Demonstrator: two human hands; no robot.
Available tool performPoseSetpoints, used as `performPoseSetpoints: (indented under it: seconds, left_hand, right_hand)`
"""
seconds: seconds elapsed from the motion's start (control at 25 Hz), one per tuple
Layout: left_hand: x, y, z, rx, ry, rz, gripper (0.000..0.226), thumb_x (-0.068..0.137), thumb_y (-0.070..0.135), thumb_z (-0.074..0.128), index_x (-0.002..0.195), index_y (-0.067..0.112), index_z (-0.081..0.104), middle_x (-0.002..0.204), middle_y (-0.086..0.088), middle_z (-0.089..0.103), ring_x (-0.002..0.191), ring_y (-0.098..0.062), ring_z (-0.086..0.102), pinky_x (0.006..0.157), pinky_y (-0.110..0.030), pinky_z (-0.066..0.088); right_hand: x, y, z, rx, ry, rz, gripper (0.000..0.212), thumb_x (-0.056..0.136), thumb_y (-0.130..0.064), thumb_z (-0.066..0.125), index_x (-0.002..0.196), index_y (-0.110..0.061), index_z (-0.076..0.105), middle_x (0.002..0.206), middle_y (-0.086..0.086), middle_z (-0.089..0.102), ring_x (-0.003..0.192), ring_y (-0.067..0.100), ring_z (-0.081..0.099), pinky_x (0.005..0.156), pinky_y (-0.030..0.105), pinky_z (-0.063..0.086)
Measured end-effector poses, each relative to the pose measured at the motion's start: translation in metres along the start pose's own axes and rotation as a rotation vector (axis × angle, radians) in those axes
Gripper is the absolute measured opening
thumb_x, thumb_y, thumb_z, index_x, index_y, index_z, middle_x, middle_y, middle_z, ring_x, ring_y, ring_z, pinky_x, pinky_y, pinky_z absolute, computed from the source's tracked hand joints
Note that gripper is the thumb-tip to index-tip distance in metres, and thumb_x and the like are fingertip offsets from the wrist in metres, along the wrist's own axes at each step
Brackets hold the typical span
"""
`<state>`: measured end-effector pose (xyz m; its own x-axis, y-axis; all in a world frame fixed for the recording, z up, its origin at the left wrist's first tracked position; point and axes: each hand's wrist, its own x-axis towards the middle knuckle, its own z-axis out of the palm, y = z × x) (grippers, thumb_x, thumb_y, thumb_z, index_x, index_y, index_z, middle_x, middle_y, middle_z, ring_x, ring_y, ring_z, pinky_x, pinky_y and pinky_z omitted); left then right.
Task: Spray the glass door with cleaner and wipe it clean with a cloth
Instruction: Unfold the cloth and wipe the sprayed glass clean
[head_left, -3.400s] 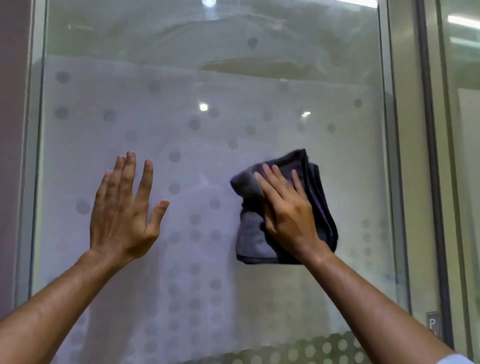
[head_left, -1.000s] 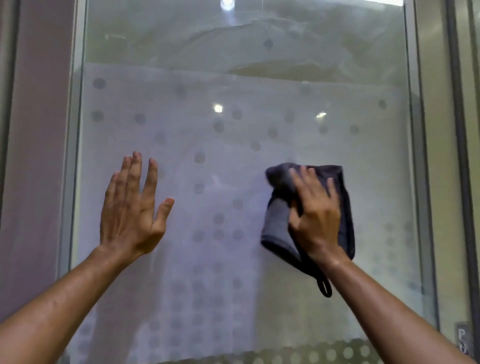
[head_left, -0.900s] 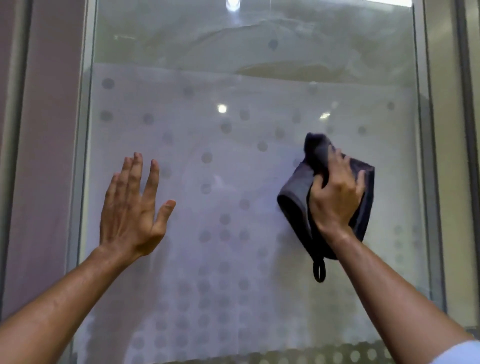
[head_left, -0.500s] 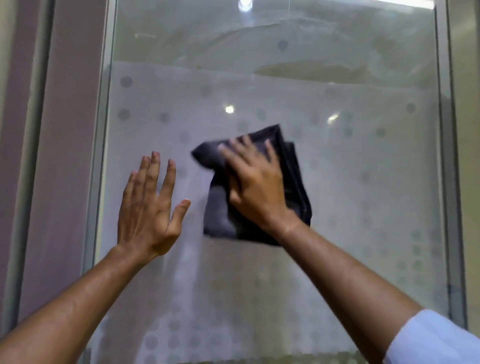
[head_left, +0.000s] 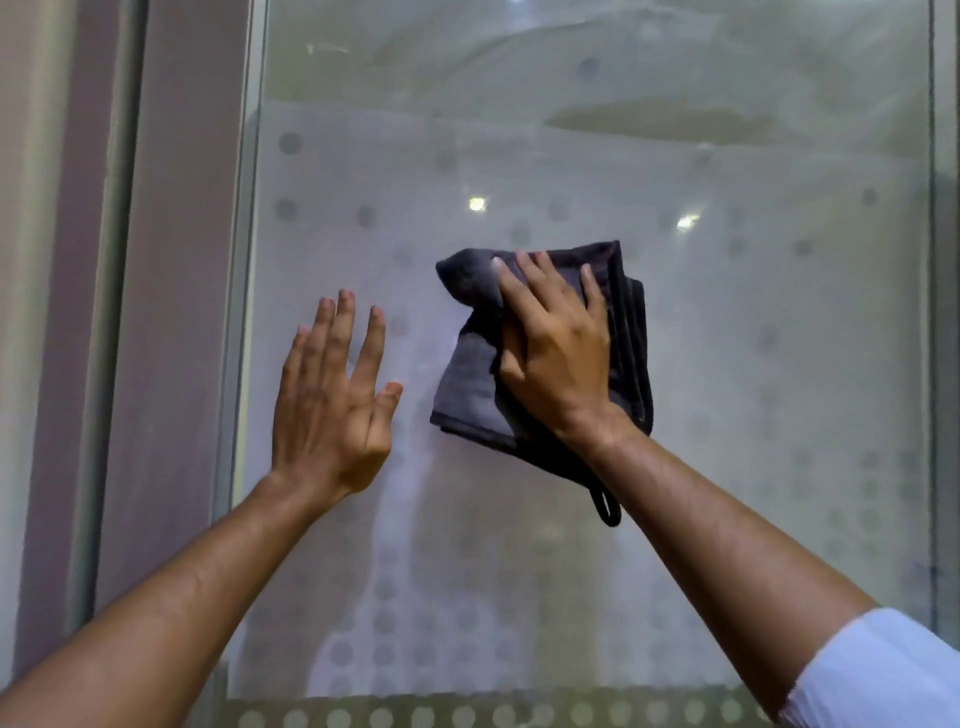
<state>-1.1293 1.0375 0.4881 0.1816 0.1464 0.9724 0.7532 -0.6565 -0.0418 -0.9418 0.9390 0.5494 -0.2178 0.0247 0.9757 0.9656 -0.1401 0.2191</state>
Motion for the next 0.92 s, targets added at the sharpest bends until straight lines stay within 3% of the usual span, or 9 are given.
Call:
performPoseSetpoints:
  seconds: [0.32,0.52,0.72,0.8,0.92]
  left_hand:
    - [-0.003,0.002,-0.001,0.013,-0.012,-0.01,0.07,0.093,0.039,0.031,0.155,0.019,0.006,0.163,-0.009,-0.004,0.151,-0.022,-0.007,0.12,-0.035,-0.006]
    - [-0.007,0.007,0.002,0.014,-0.009,-0.006,0.071,0.093,0.039,0.031,0.155,0.017,0.005,0.163,-0.008,-0.007,0.15,-0.021,-0.009,0.119,-0.033,-0.009]
    - [-0.009,0.017,0.005,0.013,0.012,-0.011,0.073,0.09,0.043,0.029,0.155,0.016,0.009,0.163,-0.011,-0.002,0.15,-0.023,-0.006,0.118,-0.029,-0.012]
    - [-0.009,0.018,0.005,-0.008,0.025,-0.024,0.072,0.09,0.041,0.032,0.155,0.015,0.013,0.163,-0.013,0.002,0.151,-0.025,-0.001,0.117,-0.027,-0.012]
    - [-0.008,0.017,0.005,-0.011,0.021,-0.023,0.072,0.09,0.041,0.033,0.154,0.015,0.014,0.163,-0.013,0.003,0.151,-0.026,0.001,0.118,-0.03,-0.009]
  right_hand:
    - [-0.142,-0.016,-0.014,0.029,-0.149,-0.406,0.038,0.092,-0.015,0.055,0.13,-0.012,0.062,0.139,0.017,0.055,0.135,0.031,0.047,0.108,0.061,0.033]
    - [-0.095,-0.023,-0.009,0.022,-0.035,0.022,0.054,0.08,-0.008,0.05,0.132,-0.014,0.06,0.141,0.014,0.055,0.134,0.03,0.048,0.113,0.056,0.028]
    - [-0.141,-0.013,-0.017,0.044,-0.156,-0.228,0.044,0.09,-0.018,0.054,0.134,-0.014,0.058,0.144,0.014,0.051,0.138,0.029,0.043,0.112,0.057,0.03]
    - [-0.157,0.015,-0.03,0.005,-0.135,-0.16,0.046,0.09,-0.014,0.046,0.134,-0.015,0.058,0.145,0.012,0.051,0.138,0.027,0.043,0.11,0.057,0.033]
    - [-0.172,0.058,-0.051,-0.036,-0.109,0.049,0.065,0.074,-0.007,0.049,0.139,-0.015,0.052,0.149,0.01,0.045,0.141,0.025,0.04,0.112,0.057,0.029]
